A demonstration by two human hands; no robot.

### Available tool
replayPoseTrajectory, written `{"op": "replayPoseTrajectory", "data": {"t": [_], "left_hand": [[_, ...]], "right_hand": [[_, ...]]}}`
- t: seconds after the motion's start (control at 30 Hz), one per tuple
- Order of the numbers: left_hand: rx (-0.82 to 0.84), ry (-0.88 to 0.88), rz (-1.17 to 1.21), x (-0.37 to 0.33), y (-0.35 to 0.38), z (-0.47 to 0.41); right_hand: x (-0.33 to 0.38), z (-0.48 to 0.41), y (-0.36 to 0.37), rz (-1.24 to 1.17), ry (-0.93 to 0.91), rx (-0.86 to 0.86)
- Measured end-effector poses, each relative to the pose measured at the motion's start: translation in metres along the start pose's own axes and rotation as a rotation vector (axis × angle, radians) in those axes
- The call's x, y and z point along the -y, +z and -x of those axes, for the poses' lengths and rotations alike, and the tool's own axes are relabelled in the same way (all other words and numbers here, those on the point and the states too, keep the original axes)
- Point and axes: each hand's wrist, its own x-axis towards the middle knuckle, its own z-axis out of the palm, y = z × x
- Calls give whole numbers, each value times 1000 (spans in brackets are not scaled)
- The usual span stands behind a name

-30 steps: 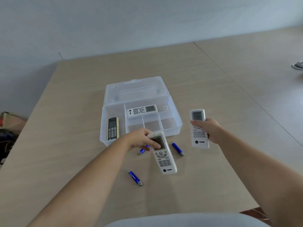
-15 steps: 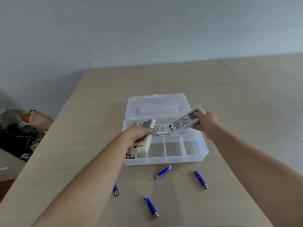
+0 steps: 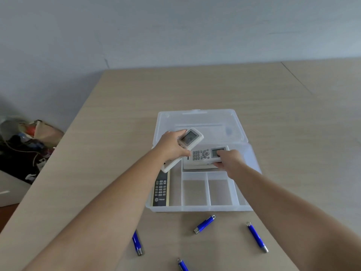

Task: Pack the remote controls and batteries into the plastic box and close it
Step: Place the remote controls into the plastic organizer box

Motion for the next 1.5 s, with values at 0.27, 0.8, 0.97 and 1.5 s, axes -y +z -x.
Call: {"op": "replayPoseTrajectory", "data": {"t": [0.27,0.8,0.97,1.5], "left_hand": [[-10,108,-82,-8,16,-7],[124,389,-389,-42,61,-16],[117,371,-492,-27,81,-25],[-53,323,-508,-20,86,-30]], "right_hand": [[-2,-2,-12,813,-210,-17],[-22,-10,-81,684,-478,-219],[-33,-17,-82,645,-509,-215],[-39,-24,-81,634,-511,-220]]}}
